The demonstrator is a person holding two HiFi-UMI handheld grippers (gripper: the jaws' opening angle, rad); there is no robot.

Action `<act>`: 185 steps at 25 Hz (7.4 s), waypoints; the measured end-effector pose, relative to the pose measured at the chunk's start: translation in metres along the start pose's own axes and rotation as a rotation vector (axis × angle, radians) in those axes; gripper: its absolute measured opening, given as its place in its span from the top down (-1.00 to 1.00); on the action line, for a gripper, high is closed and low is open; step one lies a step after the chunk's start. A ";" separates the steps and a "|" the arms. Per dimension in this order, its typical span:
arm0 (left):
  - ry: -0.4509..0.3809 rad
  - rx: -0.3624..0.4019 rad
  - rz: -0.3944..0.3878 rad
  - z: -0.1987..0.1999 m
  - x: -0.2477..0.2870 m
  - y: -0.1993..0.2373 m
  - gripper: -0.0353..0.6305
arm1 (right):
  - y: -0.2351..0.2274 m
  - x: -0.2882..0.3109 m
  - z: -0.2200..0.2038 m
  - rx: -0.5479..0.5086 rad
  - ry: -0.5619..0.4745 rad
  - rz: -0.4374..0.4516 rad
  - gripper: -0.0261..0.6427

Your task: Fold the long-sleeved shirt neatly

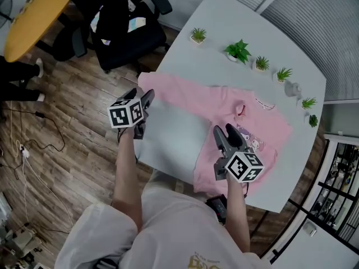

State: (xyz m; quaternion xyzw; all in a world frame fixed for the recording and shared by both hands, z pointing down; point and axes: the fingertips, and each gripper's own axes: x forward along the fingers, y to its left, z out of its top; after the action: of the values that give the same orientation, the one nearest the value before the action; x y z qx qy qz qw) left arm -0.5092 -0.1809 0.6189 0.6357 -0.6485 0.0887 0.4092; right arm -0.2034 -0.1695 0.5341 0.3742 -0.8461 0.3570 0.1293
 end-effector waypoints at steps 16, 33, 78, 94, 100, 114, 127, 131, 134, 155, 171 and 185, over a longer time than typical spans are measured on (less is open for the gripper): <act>0.172 -0.279 -0.122 -0.021 0.049 0.038 0.01 | 0.000 0.015 0.005 0.014 0.016 -0.055 0.19; 0.153 -0.147 -0.132 -0.009 0.046 0.028 0.60 | 0.003 0.013 0.011 0.060 -0.013 -0.035 0.28; -0.039 0.239 -0.234 0.029 -0.013 -0.189 0.76 | -0.058 -0.114 0.030 0.105 -0.244 -0.133 0.35; -0.081 0.330 -0.246 0.020 -0.018 -0.282 0.75 | -0.106 -0.192 0.049 0.183 -0.392 -0.155 0.38; -0.073 0.362 -0.259 0.007 -0.019 -0.319 0.74 | -0.124 -0.214 0.055 0.180 -0.413 -0.154 0.38; -0.100 0.388 -0.247 0.001 -0.006 -0.384 0.76 | -0.162 -0.244 0.060 0.202 -0.431 -0.149 0.39; -0.123 0.443 -0.321 -0.006 -0.010 -0.453 0.76 | -0.194 -0.263 0.071 0.196 -0.452 -0.162 0.39; -0.115 0.466 -0.336 -0.017 -0.004 -0.472 0.75 | -0.201 -0.270 0.069 0.203 -0.456 -0.173 0.39; -0.097 0.485 -0.343 -0.029 0.004 -0.486 0.75 | -0.206 -0.275 0.063 0.213 -0.451 -0.183 0.39; 0.213 0.544 -0.527 -0.201 0.073 -0.592 -0.26 | -0.259 -0.318 0.016 0.265 -0.396 -0.227 0.34; 0.174 0.498 -0.549 -0.192 0.040 -0.569 -0.28 | -0.253 -0.313 0.005 0.219 -0.350 -0.142 0.20; 0.099 0.408 -0.474 -0.185 -0.038 -0.470 -0.23 | -0.207 -0.340 -0.032 0.171 -0.366 -0.205 0.20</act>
State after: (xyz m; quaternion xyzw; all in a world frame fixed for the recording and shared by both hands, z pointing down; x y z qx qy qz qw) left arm -0.0158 -0.1171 0.5245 0.8330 -0.4303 0.1502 0.3136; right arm 0.1784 -0.0596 0.4972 0.5265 -0.7795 0.3387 -0.0228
